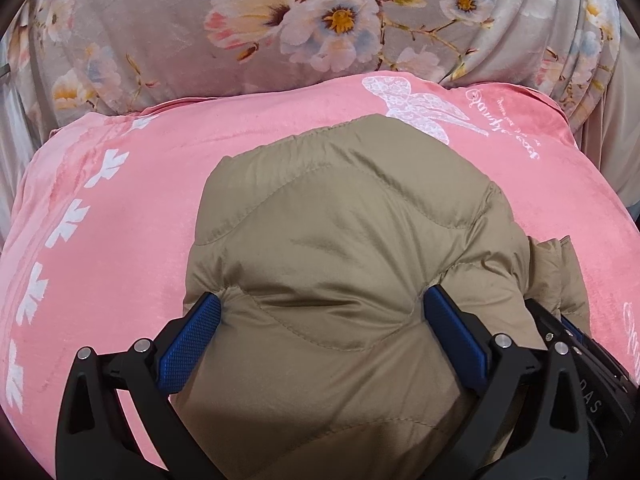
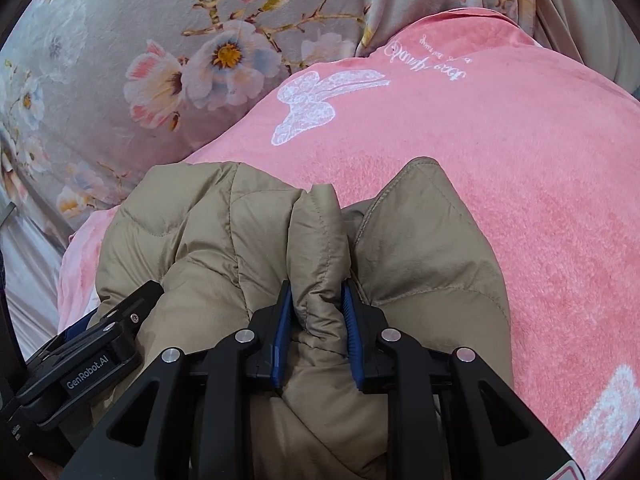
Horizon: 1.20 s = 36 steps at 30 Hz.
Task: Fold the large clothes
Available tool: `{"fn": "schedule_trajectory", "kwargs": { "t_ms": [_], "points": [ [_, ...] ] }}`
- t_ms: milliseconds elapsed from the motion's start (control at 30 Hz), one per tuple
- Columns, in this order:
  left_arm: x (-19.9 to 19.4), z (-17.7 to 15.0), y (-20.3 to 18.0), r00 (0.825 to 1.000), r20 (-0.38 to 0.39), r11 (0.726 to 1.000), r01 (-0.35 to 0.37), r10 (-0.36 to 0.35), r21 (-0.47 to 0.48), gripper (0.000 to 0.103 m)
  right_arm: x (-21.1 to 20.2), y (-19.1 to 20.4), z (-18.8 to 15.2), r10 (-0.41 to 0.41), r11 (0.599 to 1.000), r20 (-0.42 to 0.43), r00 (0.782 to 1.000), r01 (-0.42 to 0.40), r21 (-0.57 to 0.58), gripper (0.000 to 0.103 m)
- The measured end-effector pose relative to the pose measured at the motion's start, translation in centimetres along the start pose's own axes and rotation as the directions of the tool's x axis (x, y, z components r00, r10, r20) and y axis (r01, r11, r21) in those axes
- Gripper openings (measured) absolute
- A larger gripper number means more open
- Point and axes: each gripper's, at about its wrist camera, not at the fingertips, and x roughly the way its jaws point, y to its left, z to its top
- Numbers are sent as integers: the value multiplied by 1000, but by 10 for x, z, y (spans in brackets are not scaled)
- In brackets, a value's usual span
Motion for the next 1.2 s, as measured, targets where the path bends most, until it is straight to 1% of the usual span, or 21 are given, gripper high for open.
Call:
{"fn": "schedule_trajectory", "kwargs": {
  "t_ms": [233, 367, 433, 533, 567, 600, 633, 667, 733, 767, 800, 833, 867, 900, 967, 1100, 1200],
  "points": [
    [2, -1, 1, 1000, 8, 1000, 1, -1, -2, 98, 2, 0, -3, -9, 1000, 15, 1000, 9, 0, 22],
    [6, 3, 2, 1000, 7, 1000, 10, -10, -13, 98, 4, -4, -1, 10, 1000, 16, 1000, -11, 16, 23],
    [6, 5, 4, 1000, 13, 1000, 21, -21, -22, 98, 4, -9, 0, 34, 999, 20, 999, -35, 36, 23],
    [2, 6, 11, 998, 12, 997, 68, -67, -46, 98, 0, -15, 0, 68, 996, 21, 997, -69, 60, 23],
    [-2, 6, 15, 997, 2, 995, 81, -81, -51, 98, -3, -16, 0, 65, 996, 12, 998, -65, 62, 24],
    [-12, 7, 22, 996, -17, 995, 87, -88, -53, 98, -13, -16, 2, 26, 998, -1, 1000, -26, 59, 33],
    [-21, 5, 26, 995, -20, 994, 97, -98, -59, 98, -29, -16, 0, -15, 998, 16, 1000, 14, 56, 38],
    [-38, 2, 35, 991, -18, 989, 130, -131, -75, 98, -52, -15, -4, -50, 998, 65, 997, 47, 48, 37],
    [-62, -9, 44, 985, -10, 982, 171, -172, -76, 98, -88, -13, -10, -86, 996, 133, 987, 87, 1, 37],
    [-74, -15, 46, 986, -14, 984, 166, -167, -68, 98, -102, -9, -15, -96, 995, 144, 985, 100, -22, 35],
    [-79, -22, 45, 987, -19, 986, 157, -159, -61, 98, -109, -5, -19, -90, 995, 136, 987, 96, -39, 32],
    [-82, -29, 43, 988, -35, 988, 147, -149, -54, 98, -112, -1, -24, -78, 995, 116, 990, 84, -51, 31],
    [-83, -35, 40, 988, -54, 988, 144, -147, -50, 97, -112, 2, -28, -73, 995, 97, 993, 79, -63, 26],
    [-83, -41, 36, 986, -71, 987, 149, -152, -53, 97, -110, 9, -37, -70, 993, 71, 995, 77, -86, 22],
    [-79, -51, 32, 984, -85, 986, 150, -155, -68, 97, -100, 14, -49, -80, 990, 50, 996, 85, -114, 22],
    [-71, -60, 31, 983, -97, 985, 150, -158, -85, 98, -82, 17, -62, -121, 980, 55, 991, 129, -155, 22],
    [-65, -64, 25, 984, -114, 990, 128, -133, -50, 98, -73, 21, -68, -147, 971, 41, 988, 152, -182, 22]
  ]
}}
